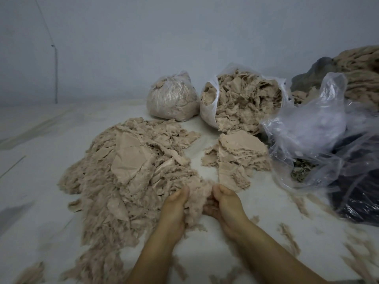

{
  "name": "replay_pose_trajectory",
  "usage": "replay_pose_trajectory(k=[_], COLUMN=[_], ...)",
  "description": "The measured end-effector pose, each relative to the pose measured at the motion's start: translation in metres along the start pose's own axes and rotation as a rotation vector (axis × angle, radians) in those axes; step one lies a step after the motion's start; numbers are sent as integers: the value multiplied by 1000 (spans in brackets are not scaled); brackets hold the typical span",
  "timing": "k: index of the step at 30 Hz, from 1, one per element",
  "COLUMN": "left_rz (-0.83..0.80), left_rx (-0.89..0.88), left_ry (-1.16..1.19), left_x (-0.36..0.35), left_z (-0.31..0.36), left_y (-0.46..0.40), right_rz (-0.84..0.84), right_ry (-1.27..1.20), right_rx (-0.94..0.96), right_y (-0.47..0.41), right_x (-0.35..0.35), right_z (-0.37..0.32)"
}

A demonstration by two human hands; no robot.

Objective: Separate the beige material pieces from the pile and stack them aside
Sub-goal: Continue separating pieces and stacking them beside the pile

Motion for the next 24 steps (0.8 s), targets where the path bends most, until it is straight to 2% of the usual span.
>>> replay_pose_trajectory(k=[3, 5, 7, 10, 12, 14, 16, 20, 24], left_rz=[-25, -33, 97, 259, 297, 285, 227, 97, 64], left_rx=[-10, -24, -115, -239, -257, -239, -150, 26, 50], left_ry=[-5, -116, -215, -236, -306, -335, -226, 142, 172], left_x=[-1, -6, -5, -8, -9, -13, -16, -21, -21], left_z=[1, 2, 1, 5, 6, 4, 0, 0, 0], left_y=[-1, 2, -1, -2, -1, 1, 1, 3, 2], right_rz=[-46, -32, 22, 121, 97, 34, 44, 138, 141], right_ry=[78, 215, 268, 141, 43, 134, 204, 51, 6], right_rx=[69, 145, 169, 129, 79, 61, 109, 60, 60], right_y=[2, 4, 2, -2, -1, 2, 4, 0, 0], right_x=[-1, -1, 0, 5, 6, 2, 0, 3, 2], right_z=[-2, -3, -2, -3, -2, 0, 2, 4, 5])
Point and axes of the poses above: each hand's wrist, its own y-axis away from the middle knuckle, its own x-axis out of the back of the hand, z = x × y, the point moved 2 cm from there along -y, towards the middle knuckle, and after that the axes turned 4 degrees about x, right-handed, at the moved point
